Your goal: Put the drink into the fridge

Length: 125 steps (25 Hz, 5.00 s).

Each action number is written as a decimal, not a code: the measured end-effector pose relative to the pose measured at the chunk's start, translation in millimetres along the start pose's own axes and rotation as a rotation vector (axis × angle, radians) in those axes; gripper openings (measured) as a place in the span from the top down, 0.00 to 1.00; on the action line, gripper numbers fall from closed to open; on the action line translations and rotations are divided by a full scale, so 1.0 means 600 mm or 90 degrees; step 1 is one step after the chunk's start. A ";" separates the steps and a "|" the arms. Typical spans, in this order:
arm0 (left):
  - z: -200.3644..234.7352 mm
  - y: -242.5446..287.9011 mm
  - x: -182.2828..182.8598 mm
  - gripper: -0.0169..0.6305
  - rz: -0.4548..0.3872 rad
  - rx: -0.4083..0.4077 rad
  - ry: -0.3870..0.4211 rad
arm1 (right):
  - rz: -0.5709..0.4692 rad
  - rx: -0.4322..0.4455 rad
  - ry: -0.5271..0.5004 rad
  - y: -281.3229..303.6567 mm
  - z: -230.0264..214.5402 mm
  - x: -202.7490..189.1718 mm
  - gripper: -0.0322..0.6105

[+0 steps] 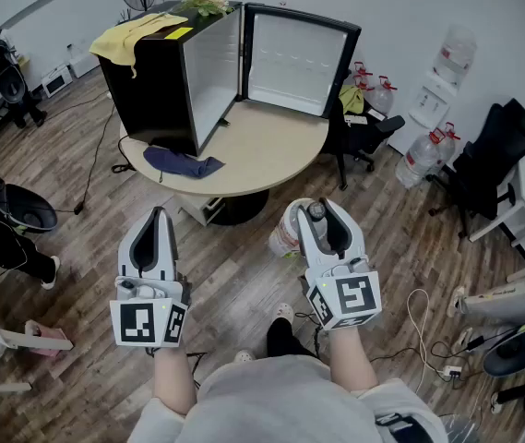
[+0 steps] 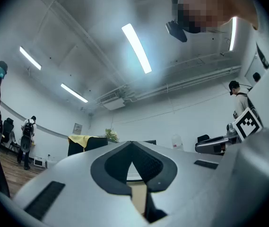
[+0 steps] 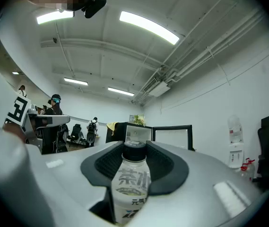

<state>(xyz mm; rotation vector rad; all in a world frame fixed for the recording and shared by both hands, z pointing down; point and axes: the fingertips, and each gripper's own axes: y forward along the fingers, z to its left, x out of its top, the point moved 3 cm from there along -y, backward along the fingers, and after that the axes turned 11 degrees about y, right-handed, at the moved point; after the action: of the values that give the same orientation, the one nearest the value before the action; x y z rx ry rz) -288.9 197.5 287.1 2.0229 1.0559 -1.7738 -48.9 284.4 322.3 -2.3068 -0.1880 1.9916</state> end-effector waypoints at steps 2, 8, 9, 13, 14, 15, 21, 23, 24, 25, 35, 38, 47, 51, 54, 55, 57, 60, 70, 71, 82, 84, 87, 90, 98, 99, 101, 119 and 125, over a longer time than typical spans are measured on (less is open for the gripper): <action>-0.002 0.010 -0.002 0.96 0.001 -0.001 -0.001 | -0.001 -0.001 0.006 0.006 -0.008 -0.001 0.70; -0.012 0.034 -0.011 0.96 0.004 -0.006 -0.001 | -0.001 -0.004 0.009 0.019 -0.026 -0.005 0.70; -0.014 0.039 -0.011 0.96 0.004 -0.007 -0.001 | -0.002 -0.007 0.013 0.021 -0.031 -0.006 0.70; -0.020 0.061 -0.018 0.96 0.004 -0.009 0.000 | 0.000 -0.008 0.017 0.035 -0.047 -0.012 0.70; -0.021 0.067 -0.020 0.96 0.005 -0.008 -0.001 | 0.001 -0.007 0.017 0.041 -0.051 -0.013 0.70; -0.022 0.075 -0.022 0.96 0.006 -0.007 -0.001 | 0.002 -0.005 0.017 0.047 -0.056 -0.014 0.70; -0.037 0.127 -0.035 0.96 0.007 0.003 0.000 | 0.004 0.012 0.021 0.090 -0.099 -0.013 0.70; -0.043 0.147 -0.037 0.96 0.006 0.008 0.001 | 0.007 0.018 0.020 0.107 -0.115 -0.011 0.70; -0.045 0.157 -0.037 0.96 0.006 0.010 0.002 | 0.007 0.022 0.020 0.115 -0.123 -0.010 0.70; -0.047 0.168 -0.037 0.96 0.005 0.012 0.002 | 0.007 0.025 0.019 0.123 -0.131 -0.007 0.70; -0.083 0.269 -0.044 0.96 0.000 0.044 0.006 | 0.009 0.071 0.028 0.202 -0.216 0.006 0.70; -0.098 0.291 -0.050 0.96 0.003 0.056 0.010 | 0.011 0.084 0.031 0.218 -0.241 0.003 0.70; -0.132 0.341 -0.070 0.96 0.027 0.051 0.023 | 0.023 0.104 0.043 0.254 -0.283 -0.016 0.70; -0.127 0.363 -0.087 0.96 0.033 0.047 0.019 | 0.027 0.110 0.041 0.279 -0.289 -0.024 0.70; -0.115 0.386 -0.104 0.96 0.037 0.041 0.018 | 0.027 0.107 0.046 0.307 -0.291 -0.031 0.70; -0.109 0.396 -0.109 0.96 0.038 0.040 0.018 | 0.026 0.107 0.047 0.318 -0.292 -0.033 0.70; -0.094 0.418 -0.119 0.96 0.038 0.037 0.018 | 0.026 0.105 0.046 0.344 -0.294 -0.035 0.70; -0.067 0.452 -0.130 0.96 0.034 0.035 0.019 | 0.025 0.099 0.049 0.387 -0.295 -0.039 0.70; 0.044 0.559 -0.174 0.96 0.026 0.027 0.022 | 0.014 0.092 0.047 0.548 -0.278 -0.048 0.70; 0.052 0.568 -0.179 0.96 0.025 0.025 0.021 | 0.014 0.091 0.047 0.562 -0.276 -0.050 0.70; 0.115 0.628 -0.225 0.96 0.015 -0.009 0.001 | 0.015 0.074 0.038 0.666 -0.249 -0.067 0.70; 0.119 0.637 -0.233 0.96 0.017 -0.020 -0.006 | 0.019 0.069 0.040 0.681 -0.248 -0.074 0.70; 0.124 0.649 -0.244 0.96 0.020 -0.033 -0.010 | 0.020 0.070 0.042 0.705 -0.245 -0.080 0.70; 0.128 0.663 -0.254 0.96 0.021 -0.039 -0.014 | 0.018 0.077 0.035 0.730 -0.240 -0.083 0.70; 0.134 0.699 -0.271 0.96 0.029 -0.026 -0.023 | 0.033 0.121 0.025 0.799 -0.237 -0.087 0.70; 0.134 0.704 -0.272 0.96 0.030 -0.023 -0.021 | 0.034 0.126 0.028 0.810 -0.238 -0.089 0.70; 0.136 0.717 -0.274 0.96 0.031 -0.014 -0.019 | 0.039 0.136 0.038 0.830 -0.242 -0.093 0.70; 0.145 0.781 -0.290 0.96 0.051 0.064 0.004 | 0.100 0.267 0.060 1.004 -0.226 -0.155 0.70; 0.149 0.778 -0.303 0.96 0.068 0.102 0.001 | 0.132 0.304 0.058 1.046 -0.211 -0.191 0.70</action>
<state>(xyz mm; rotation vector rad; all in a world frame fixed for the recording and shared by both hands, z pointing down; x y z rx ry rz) -49.0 -250.9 312.5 2.1294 0.8119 -1.8538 82.2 -351.4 360.7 -2.1577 0.4973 1.7588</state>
